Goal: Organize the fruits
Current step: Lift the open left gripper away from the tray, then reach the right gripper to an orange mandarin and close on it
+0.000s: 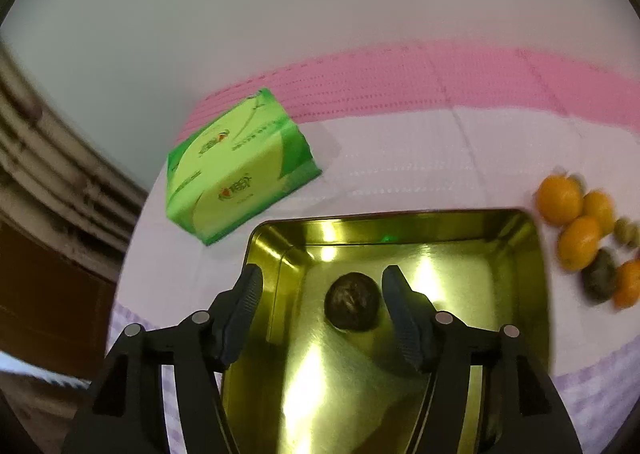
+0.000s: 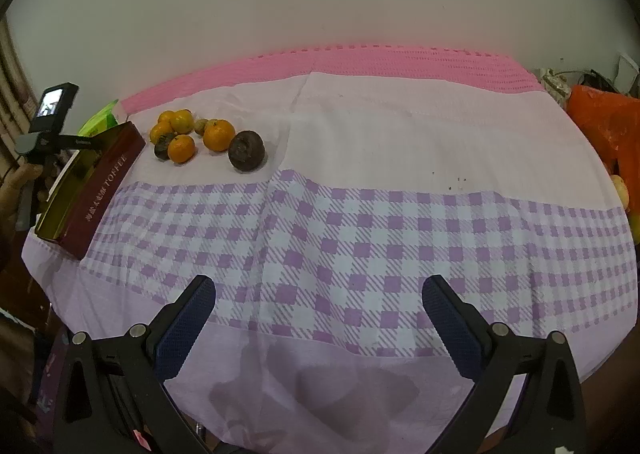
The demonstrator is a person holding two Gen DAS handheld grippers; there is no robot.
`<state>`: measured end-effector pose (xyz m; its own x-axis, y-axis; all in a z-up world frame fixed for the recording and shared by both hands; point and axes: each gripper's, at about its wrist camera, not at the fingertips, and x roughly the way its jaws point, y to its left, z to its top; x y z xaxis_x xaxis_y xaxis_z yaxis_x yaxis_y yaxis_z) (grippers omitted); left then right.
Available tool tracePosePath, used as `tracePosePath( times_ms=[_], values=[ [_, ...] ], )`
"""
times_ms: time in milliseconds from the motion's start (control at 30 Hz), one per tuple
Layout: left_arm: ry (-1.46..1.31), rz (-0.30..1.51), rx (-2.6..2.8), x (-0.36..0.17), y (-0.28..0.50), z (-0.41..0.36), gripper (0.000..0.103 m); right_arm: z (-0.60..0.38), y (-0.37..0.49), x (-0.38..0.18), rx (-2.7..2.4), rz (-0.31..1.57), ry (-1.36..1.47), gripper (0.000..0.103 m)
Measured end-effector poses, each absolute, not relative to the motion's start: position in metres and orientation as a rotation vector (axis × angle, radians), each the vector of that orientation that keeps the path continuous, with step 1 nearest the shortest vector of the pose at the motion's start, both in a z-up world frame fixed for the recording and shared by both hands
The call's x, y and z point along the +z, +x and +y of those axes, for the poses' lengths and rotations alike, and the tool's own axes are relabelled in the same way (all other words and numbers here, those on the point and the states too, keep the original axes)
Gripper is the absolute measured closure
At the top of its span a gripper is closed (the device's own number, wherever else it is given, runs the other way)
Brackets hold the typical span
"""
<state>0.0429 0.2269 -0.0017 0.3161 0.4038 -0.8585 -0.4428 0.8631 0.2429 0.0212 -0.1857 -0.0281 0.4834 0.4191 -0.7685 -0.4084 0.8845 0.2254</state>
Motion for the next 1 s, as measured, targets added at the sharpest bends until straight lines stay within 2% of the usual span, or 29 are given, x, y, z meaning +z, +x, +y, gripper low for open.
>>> tracePosePath(
  times_ms=[133, 200, 267, 400, 533, 633, 800, 1000],
  values=[
    [-0.139, 1.015, 0.532, 0.032, 0.016, 0.211, 0.039, -0.183, 0.018, -0.017, 0.564, 0.921, 0.025, 0.0],
    [-0.205, 0.964, 0.491, 0.05, -0.003, 0.197, 0.033, -0.177, 0.015, -0.007, 0.617, 0.9, 0.023, 0.0],
    [-0.263, 0.936, 0.473, 0.062, -0.023, 0.181, 0.023, -0.169, 0.012, 0.001, 0.694, 0.882, 0.029, 0.0],
    [-0.37, 0.94, 0.416, 0.07, -0.057, 0.154, 0.023, -0.148, 0.015, 0.016, 0.839, 0.846, 0.026, 0.001],
    [-0.397, 0.942, 0.407, 0.076, -0.086, 0.129, 0.022, -0.11, 0.018, 0.034, 0.954, 0.757, -0.129, 0.009],
    [-0.329, 0.941, 0.474, 0.083, -0.105, 0.117, 0.014, -0.078, 0.03, 0.041, 1.023, 0.717, -0.225, 0.014],
    [-0.399, 0.909, 0.498, 0.084, -0.128, 0.126, 0.007, -0.026, 0.067, 0.039, 1.099, 0.761, -0.232, 0.02],
    [-0.473, 0.906, 0.475, 0.088, -0.13, 0.137, 0.007, 0.041, 0.096, 0.018, 1.112, 0.826, -0.36, 0.038]
  ],
)
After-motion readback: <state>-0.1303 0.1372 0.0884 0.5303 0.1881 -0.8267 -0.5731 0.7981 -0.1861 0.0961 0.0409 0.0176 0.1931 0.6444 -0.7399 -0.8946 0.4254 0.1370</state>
